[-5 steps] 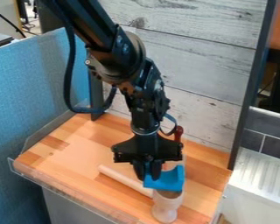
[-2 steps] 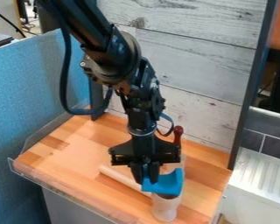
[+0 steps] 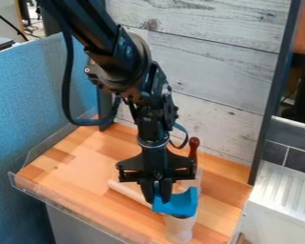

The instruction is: Put the blue arch in the cup

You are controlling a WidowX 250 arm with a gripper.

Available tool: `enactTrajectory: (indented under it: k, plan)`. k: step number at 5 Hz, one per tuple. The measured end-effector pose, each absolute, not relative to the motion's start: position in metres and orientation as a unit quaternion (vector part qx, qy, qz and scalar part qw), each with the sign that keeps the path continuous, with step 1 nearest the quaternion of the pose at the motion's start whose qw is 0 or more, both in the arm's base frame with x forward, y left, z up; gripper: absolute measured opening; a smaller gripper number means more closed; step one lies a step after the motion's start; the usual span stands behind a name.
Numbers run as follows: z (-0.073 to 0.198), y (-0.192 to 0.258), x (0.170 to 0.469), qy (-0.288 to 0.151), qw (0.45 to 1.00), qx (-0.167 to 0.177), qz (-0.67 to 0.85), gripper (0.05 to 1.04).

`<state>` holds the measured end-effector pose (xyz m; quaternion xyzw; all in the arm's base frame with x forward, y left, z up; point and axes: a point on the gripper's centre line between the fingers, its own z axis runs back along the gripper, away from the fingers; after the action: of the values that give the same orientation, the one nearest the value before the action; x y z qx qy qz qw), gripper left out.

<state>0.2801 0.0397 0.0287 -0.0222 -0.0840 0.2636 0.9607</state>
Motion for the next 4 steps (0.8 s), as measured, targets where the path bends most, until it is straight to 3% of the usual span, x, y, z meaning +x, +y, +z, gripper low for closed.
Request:
enactTrajectory:
  k: [2, 3, 4]
  plan:
    - [0.019, 0.042, 0.287, -0.103, 0.956, -0.023, 0.274, 0.853]
    - [0.018, 0.042, 0.287, -0.100, 0.957, -0.025, 0.273, 1.010]
    - [0.028, 0.049, 0.286, -0.080, 0.953, -0.048, 0.288, 1.006]
